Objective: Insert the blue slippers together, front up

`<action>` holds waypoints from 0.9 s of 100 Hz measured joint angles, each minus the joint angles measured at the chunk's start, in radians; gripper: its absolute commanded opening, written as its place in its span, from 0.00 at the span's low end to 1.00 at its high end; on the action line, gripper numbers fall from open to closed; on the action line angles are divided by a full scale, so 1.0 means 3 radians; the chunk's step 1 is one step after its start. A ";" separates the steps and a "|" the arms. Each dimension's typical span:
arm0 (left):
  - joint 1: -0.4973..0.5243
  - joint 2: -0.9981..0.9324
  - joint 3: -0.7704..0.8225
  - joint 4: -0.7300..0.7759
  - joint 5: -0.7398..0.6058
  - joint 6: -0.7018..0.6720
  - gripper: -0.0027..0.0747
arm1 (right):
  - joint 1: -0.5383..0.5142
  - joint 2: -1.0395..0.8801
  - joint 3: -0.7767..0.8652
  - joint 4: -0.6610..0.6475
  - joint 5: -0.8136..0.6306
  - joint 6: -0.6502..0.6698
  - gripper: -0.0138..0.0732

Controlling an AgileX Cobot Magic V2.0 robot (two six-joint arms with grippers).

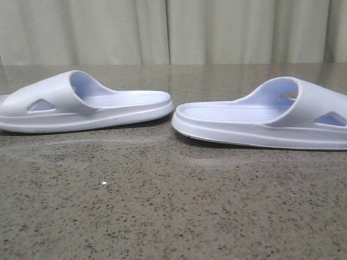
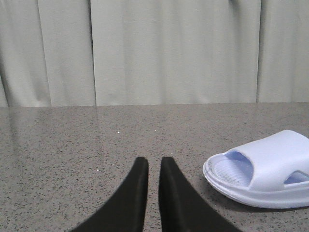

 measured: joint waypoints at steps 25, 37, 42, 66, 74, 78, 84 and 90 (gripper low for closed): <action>0.0000 0.0000 0.0000 0.0000 0.0000 0.0000 0.06 | 0.0000 0.0000 0.0000 0.0000 0.0000 0.0000 0.04; 0.0000 0.0000 0.0000 0.0000 0.0000 0.0000 0.05 | 0.0000 0.0000 0.0000 0.0000 0.0000 0.0000 0.04; 0.0000 0.0000 0.0000 0.0000 0.0000 0.0000 0.06 | 0.0000 0.0000 0.0000 0.0000 0.0000 0.0000 0.04; 0.0000 0.0000 0.0000 0.0000 0.0000 0.0000 0.06 | 0.0000 0.0000 0.0000 0.0000 -0.0014 0.0000 0.04; 0.0000 0.0000 0.0000 0.0000 0.0000 0.0000 0.06 | 0.0000 0.0000 0.0000 0.0000 -0.0047 0.0000 0.04; 0.0000 0.0000 0.0000 0.0000 0.0000 0.0000 0.06 | 0.0000 0.0000 0.0000 0.0000 -0.0078 0.0000 0.04; 0.0000 0.0000 0.0000 0.0000 0.0000 0.0000 0.06 | 0.0000 0.0000 0.0000 0.0000 -0.0141 0.0000 0.04; 0.0000 0.0000 0.0000 0.0000 0.0000 0.0000 0.06 | 0.0000 0.0000 0.0000 0.0000 -0.0160 0.0000 0.04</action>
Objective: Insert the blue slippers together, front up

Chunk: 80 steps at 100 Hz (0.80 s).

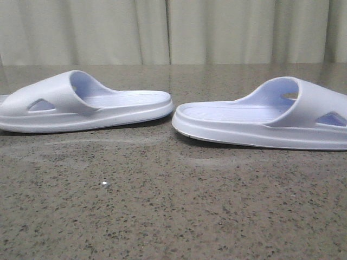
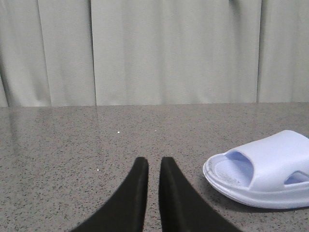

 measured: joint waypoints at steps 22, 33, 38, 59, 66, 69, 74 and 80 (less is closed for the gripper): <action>0.0000 0.0000 0.0000 -0.0512 -0.0143 0.0000 0.05 | 0.0000 0.0000 0.0000 0.0000 0.0019 0.0000 0.04; 0.0000 0.0000 0.0000 -0.1112 -0.0158 0.0000 0.05 | 0.0000 0.0000 0.0000 0.0000 0.0019 0.0000 0.04; 0.0000 0.0000 0.0000 -0.1308 -0.0158 0.0000 0.05 | 0.0000 0.0000 0.0000 0.0018 0.0019 0.0000 0.04; 0.0000 0.0000 -0.0120 -0.1551 0.0346 0.0000 0.05 | 0.0000 0.0000 -0.0311 0.0018 0.0517 0.0000 0.04; 0.0000 0.0000 -0.0265 -0.1566 0.0574 0.0000 0.05 | 0.0000 0.0006 -0.0488 0.0018 0.0703 0.0000 0.04; 0.0000 0.0013 -0.0331 -0.1572 0.0650 0.0000 0.05 | 0.0000 0.0030 -0.0561 0.0018 0.0766 0.0000 0.04; 0.0000 0.0074 -0.0472 -0.1572 0.0768 0.0000 0.05 | 0.0000 0.0100 -0.0701 0.0018 0.0853 0.0000 0.04; 0.0000 0.0223 -0.0624 -0.1572 0.0891 0.0000 0.05 | 0.0000 0.0210 -0.0838 0.0024 0.0932 0.0000 0.04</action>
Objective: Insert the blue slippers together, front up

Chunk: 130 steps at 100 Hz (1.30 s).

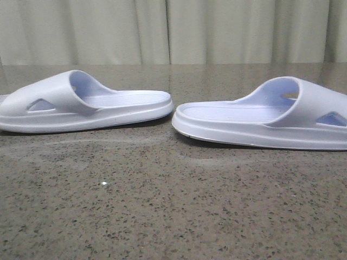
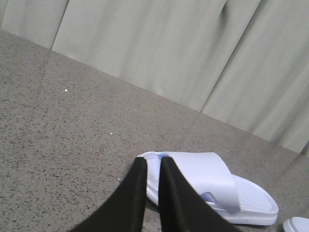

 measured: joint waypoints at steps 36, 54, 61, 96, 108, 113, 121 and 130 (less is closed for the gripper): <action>0.0000 0.1101 -0.0979 0.0016 0.0664 0.0000 0.06 | 0.0000 0.0829 -0.0755 0.0000 0.0338 0.0000 0.04; 0.0000 0.1318 -0.1023 -0.0031 0.0783 0.0000 0.07 | 0.0000 0.0951 -0.0779 0.0039 0.0513 0.0000 0.08; 0.0000 0.1341 -0.1023 -0.0096 0.0798 0.0000 0.15 | 0.0000 0.0957 -0.0779 0.0097 0.0566 0.0005 0.17; 0.0000 0.1354 -0.1023 -0.0210 0.0804 0.0000 0.62 | 0.0000 0.0957 -0.0779 0.0160 0.0574 0.0005 0.56; 0.0000 0.1356 -0.1023 -0.0244 0.0786 0.0000 0.62 | 0.0000 0.0957 -0.0779 0.0168 0.0562 0.0005 0.56; 0.0000 0.1370 -0.1023 -0.0287 0.0752 0.0000 0.62 | 0.0000 0.0957 -0.0779 0.0181 0.0555 0.0005 0.56; 0.0000 0.1464 -0.1026 -0.0423 0.0716 0.0000 0.62 | 0.0000 0.0957 -0.0779 0.0213 0.0533 0.0005 0.56; 0.0000 0.1685 -0.1031 -0.0662 0.0699 0.0000 0.62 | 0.0000 0.0957 -0.0779 0.0221 0.0501 0.0005 0.56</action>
